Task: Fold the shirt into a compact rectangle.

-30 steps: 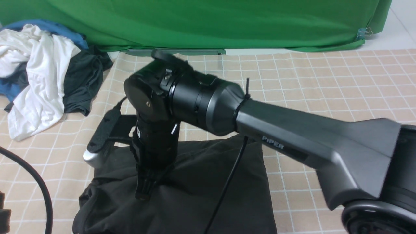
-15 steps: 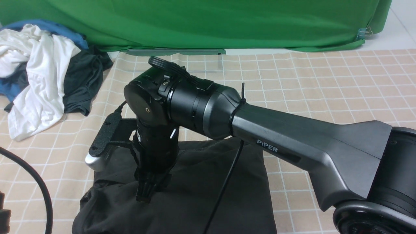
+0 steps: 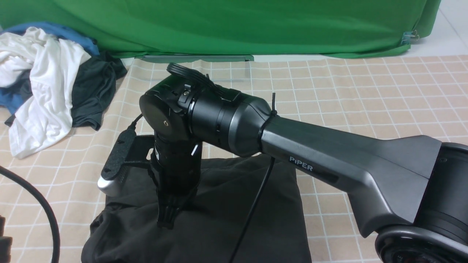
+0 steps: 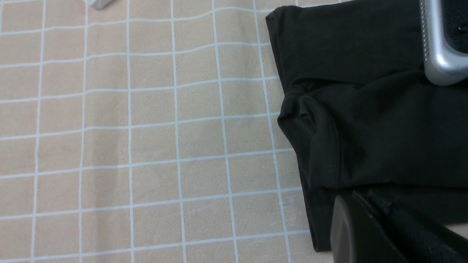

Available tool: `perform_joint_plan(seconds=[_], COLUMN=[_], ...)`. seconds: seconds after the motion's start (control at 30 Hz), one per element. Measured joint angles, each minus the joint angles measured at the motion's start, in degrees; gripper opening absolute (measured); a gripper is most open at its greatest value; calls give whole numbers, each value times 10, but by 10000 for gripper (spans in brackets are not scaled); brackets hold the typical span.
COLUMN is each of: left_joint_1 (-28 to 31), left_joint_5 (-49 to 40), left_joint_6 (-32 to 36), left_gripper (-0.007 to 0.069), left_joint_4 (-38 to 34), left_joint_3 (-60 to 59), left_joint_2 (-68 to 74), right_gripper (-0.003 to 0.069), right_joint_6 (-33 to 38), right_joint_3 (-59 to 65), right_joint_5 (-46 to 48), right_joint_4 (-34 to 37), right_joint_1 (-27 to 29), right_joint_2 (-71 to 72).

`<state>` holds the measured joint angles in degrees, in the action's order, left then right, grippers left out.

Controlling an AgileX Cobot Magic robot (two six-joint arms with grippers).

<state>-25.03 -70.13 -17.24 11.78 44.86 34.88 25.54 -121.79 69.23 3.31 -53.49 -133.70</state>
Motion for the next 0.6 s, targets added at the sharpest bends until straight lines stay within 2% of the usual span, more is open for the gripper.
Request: perform_joint_plan(seconds=[0.3,0.6], left_joint_1=[0,0], left_joint_5=[0,0], left_joint_6=[8,9], left_gripper=[19,19], left_joint_4=[0,0], left_joint_3=[0,0], left_joint_2=[0,0], right_gripper=[49,49], right_joint_6=[0,0], right_joint_3=[0,0], right_joint_5=[-26,-125], right_joint_4=[-33,-33], right_joint_1=[0,1], right_joint_2=[32,28])
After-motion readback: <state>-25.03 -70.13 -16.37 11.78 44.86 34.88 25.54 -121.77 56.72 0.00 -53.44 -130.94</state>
